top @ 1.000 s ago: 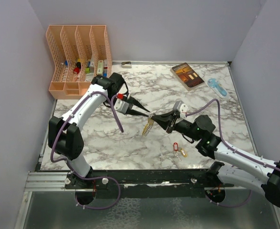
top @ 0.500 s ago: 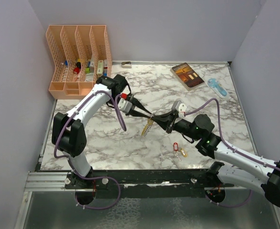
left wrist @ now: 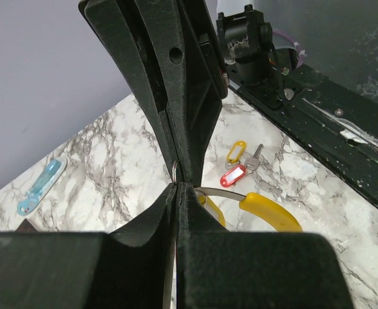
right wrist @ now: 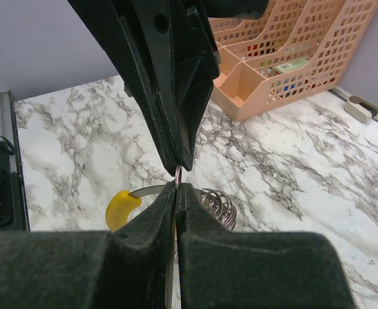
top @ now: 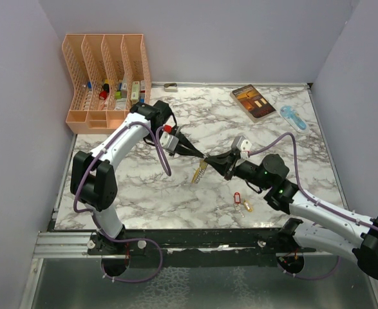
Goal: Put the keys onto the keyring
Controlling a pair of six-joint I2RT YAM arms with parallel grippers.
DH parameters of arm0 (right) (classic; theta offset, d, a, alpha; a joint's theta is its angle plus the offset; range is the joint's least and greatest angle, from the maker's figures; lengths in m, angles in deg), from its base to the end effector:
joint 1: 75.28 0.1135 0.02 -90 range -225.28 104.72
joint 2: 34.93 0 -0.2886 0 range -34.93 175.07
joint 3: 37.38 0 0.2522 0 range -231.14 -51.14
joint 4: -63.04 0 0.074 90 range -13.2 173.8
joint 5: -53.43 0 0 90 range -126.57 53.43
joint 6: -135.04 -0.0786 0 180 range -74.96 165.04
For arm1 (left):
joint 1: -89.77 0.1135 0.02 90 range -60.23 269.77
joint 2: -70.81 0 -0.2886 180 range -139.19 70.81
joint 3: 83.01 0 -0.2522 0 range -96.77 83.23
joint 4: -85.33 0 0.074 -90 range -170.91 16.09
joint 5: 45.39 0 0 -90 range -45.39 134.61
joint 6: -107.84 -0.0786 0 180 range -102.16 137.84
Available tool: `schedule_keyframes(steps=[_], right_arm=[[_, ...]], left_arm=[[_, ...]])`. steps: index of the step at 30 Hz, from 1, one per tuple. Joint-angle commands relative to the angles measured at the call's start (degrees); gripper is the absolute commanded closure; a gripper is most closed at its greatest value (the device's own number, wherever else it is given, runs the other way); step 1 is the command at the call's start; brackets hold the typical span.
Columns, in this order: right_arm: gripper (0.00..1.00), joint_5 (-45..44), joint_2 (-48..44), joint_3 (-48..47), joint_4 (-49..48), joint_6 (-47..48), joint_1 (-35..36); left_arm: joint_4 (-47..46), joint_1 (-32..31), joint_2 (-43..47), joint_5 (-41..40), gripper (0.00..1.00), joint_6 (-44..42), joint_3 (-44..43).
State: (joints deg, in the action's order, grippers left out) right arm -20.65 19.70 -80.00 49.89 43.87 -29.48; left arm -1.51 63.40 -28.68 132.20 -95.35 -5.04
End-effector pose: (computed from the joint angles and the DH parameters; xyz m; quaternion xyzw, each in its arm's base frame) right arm 0.1583 0.1937 0.2993 -0.3547 0.6038 0.3707 0.6100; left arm 0.2507 -0.2119 0.3320 0.6760 0.2530 -0.5054 0.4728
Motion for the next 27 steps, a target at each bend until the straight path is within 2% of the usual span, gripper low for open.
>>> schedule_keyframes(steps=[1,5,6,8,13,14,16,21,24,27], right_arm=[[0.99,-0.10,-0.71,-2.23,-1.40,0.41,0.26],[0.98,-0.37,-0.49,-2.75,0.01,0.27,0.21],[0.96,-0.44,-0.57,-2.97,0.61,0.28,0.29],[0.84,-0.61,-0.76,-3.34,1.77,0.20,0.26],[0.79,-1.86,-2.32,-3.57,4.94,0.72,0.26],[0.80,-2.06,-2.75,-3.56,5.33,0.85,0.25],[0.98,-2.44,-3.45,-3.41,6.12,0.76,0.26],[0.98,-5.44,-4.06,-3.49,10.68,0.32,0.25],[0.91,-9.48,-4.46,-3.25,14.62,0.11,0.25],[0.74,-11.33,-3.38,-4.74,19.55,-0.01,0.25]], left_arm=[[1.20,-0.46,0.10,4.22,1.00,0.67,-1.20],[1.13,-0.61,0.20,3.68,1.00,1.05,-1.36],[1.19,-0.69,0.25,3.30,1.00,1.24,-1.50],[1.12,-0.77,0.41,2.39,1.00,1.74,-1.79],[1.20,-0.97,1.18,-0.13,1.00,2.88,-2.47],[1.20,-1.04,1.34,-0.37,1.00,3.07,-2.50],[1.19,-1.18,1.48,-0.71,1.00,3.36,-2.61],[1.18,-0.36,1.35,-1.66,1.00,3.39,-2.52],[1.21,2.10,1.36,-1.79,1.00,2.46,-1.22],[1.20,6.29,0.41,-0.71,1.00,2.56,-0.63]])
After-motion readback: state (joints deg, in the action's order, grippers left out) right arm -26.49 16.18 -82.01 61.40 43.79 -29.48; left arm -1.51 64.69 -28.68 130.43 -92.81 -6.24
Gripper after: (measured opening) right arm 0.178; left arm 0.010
